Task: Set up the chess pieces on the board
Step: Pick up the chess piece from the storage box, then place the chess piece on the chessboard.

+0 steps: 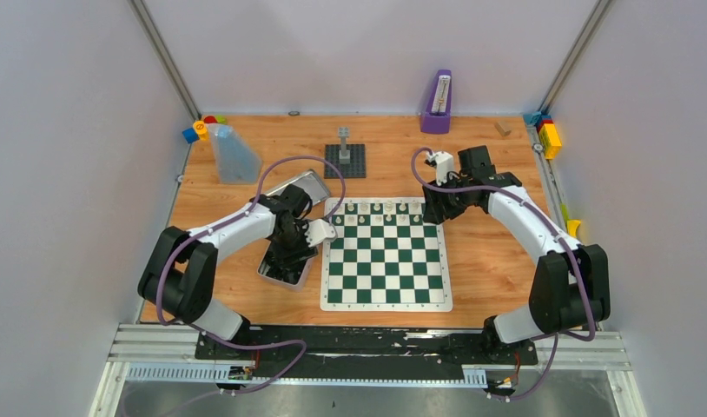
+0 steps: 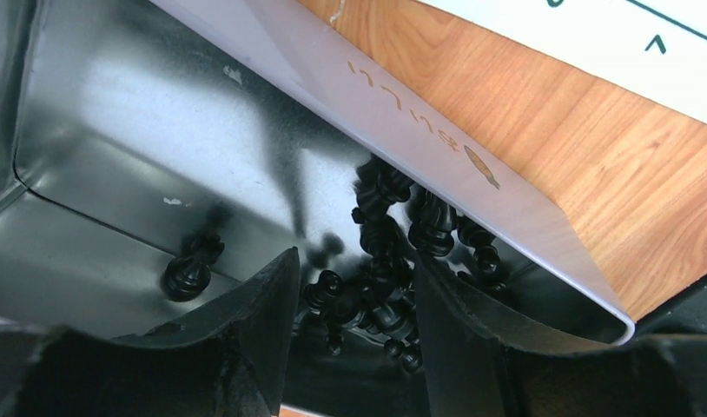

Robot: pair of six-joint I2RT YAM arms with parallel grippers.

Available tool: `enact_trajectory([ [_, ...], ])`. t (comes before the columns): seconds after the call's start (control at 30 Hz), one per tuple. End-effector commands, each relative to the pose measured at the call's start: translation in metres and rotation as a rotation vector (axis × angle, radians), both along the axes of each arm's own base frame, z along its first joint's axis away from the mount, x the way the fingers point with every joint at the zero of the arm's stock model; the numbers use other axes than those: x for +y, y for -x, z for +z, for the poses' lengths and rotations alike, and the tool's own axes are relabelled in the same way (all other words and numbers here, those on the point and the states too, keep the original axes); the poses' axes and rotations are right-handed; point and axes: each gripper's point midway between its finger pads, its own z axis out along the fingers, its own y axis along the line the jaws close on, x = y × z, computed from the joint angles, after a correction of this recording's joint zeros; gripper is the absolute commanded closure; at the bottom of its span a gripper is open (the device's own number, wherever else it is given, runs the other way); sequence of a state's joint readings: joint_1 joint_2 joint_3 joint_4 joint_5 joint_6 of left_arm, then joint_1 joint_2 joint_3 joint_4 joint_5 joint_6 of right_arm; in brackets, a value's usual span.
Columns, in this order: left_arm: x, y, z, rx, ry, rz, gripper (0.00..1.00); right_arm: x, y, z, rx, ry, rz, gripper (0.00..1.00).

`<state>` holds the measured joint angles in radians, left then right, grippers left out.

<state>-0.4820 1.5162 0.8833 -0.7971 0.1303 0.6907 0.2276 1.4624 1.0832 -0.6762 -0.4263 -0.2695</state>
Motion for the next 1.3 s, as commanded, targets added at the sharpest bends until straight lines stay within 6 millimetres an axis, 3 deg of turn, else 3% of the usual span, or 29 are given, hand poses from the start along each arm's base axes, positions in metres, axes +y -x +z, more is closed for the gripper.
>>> enact_trajectory([
  [0.0, -0.007, -0.007, -0.001, -0.027, 0.030, 0.022, 0.44, 0.005, -0.002, 0.012, -0.046, -0.034, 0.014, 0.53],
  [0.17, -0.012, -0.005, 0.001, -0.022, 0.056, 0.028, 0.55, 0.005, -0.002, 0.009, -0.039, -0.030, 0.015, 0.54],
  [0.33, -0.010, 0.004, 0.007, 0.013, 0.054, 0.025, 0.75, 0.004, -0.002, 0.007, -0.034, -0.026, 0.013, 0.55],
  [0.43, -0.007, 0.003, 0.023, -0.008, 0.046, 0.028, 0.87, 0.004, -0.001, 0.006, -0.031, -0.024, 0.011, 0.56],
  [0.5, -0.008, 0.003, 0.040, -0.031, 0.066, 0.034, 0.90, 0.004, -0.001, 0.005, -0.030, -0.024, 0.011, 0.56],
  [0.67, -0.023, 0.004, 0.088, -0.095, 0.177, 0.039, 0.91, 0.003, -0.002, 0.004, -0.027, -0.019, 0.009, 0.56],
  [0.77, -0.032, 0.009, 0.100, -0.121, 0.213, 0.015, 0.91, 0.003, -0.002, 0.002, -0.024, -0.013, 0.005, 0.57],
  [1.0, -0.080, 0.032, 0.092, -0.073, 0.206, -0.144, 0.88, -0.006, -0.008, -0.002, -0.035, 0.025, -0.026, 0.58],
  [1.27, -0.127, 0.048, 0.067, -0.035, 0.187, -0.314, 0.83, -0.022, -0.016, -0.004, -0.036, 0.042, -0.085, 0.58],
])
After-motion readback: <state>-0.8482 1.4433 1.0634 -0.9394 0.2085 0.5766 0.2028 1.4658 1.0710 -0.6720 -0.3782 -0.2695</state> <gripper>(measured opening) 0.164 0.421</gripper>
